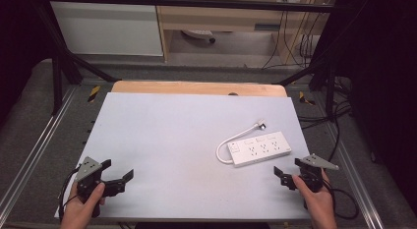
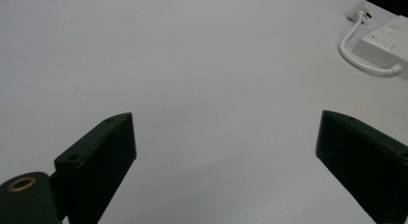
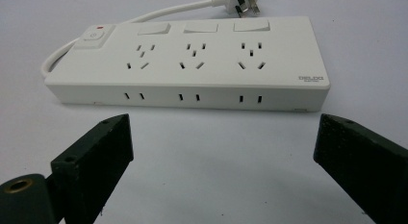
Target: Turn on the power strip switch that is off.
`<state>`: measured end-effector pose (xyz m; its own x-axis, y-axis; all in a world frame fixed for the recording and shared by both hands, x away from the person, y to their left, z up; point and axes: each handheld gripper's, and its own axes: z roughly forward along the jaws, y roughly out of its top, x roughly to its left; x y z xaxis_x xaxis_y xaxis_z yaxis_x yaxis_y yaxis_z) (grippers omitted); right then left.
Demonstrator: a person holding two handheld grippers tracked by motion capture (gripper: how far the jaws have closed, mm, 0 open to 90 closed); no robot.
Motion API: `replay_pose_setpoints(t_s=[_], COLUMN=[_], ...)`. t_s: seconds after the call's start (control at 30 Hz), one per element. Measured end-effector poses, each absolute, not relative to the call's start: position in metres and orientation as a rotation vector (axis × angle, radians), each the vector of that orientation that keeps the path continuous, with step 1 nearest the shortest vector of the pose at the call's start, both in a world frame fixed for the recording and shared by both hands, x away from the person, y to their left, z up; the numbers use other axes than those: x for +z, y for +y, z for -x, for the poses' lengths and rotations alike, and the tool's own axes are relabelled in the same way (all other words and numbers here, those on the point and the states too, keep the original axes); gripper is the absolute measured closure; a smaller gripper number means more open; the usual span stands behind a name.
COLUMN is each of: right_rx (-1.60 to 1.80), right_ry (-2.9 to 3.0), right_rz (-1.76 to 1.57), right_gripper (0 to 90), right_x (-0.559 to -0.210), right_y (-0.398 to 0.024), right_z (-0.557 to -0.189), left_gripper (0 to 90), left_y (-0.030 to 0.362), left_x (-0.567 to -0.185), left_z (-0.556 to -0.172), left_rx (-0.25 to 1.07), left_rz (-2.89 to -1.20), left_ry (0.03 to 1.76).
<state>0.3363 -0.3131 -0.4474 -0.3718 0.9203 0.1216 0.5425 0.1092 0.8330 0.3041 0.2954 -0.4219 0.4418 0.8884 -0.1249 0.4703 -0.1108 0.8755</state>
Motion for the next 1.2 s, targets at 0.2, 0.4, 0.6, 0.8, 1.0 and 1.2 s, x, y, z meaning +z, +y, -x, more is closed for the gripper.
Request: replay_pose_setpoints(t_s=[0.2,0.4,0.6,0.8,1.0,1.2], right_rx=[1.165,1.159,1.176,1.202,1.229,1.258], right_ry=[1.958,1.983,1.998,1.996,1.965,1.951], right_rz=[-1.424,-1.422,-1.431,-1.43,-1.405,-1.404], right_gripper=[6.4,5.4,4.4,4.4,4.4,3.8], right_x=[-0.447,-0.443,-0.436,-0.43,-0.425,-0.423], right_y=[-0.316,-0.316,-0.316,-0.318,-0.318,-0.318], right_z=[-0.337,-0.337,-0.336,-0.333,-0.332,-0.33], left_gripper=[6.7,6.5,6.4,6.4,6.3,6.2], left_y=[0.296,0.297,0.297,0.297,0.297,0.297], left_x=[-0.422,-0.422,-0.423,-0.423,-0.423,-0.423], left_z=[-0.304,-0.304,-0.304,-0.304,-0.304,-0.304], left_rx=[0.55,0.551,0.549,0.548,0.543,0.542], left_rz=[-1.743,-1.748,-1.752,-1.751,-1.755,-1.757], left_ry=[1.173,1.167,1.164,1.162,1.157,1.158])
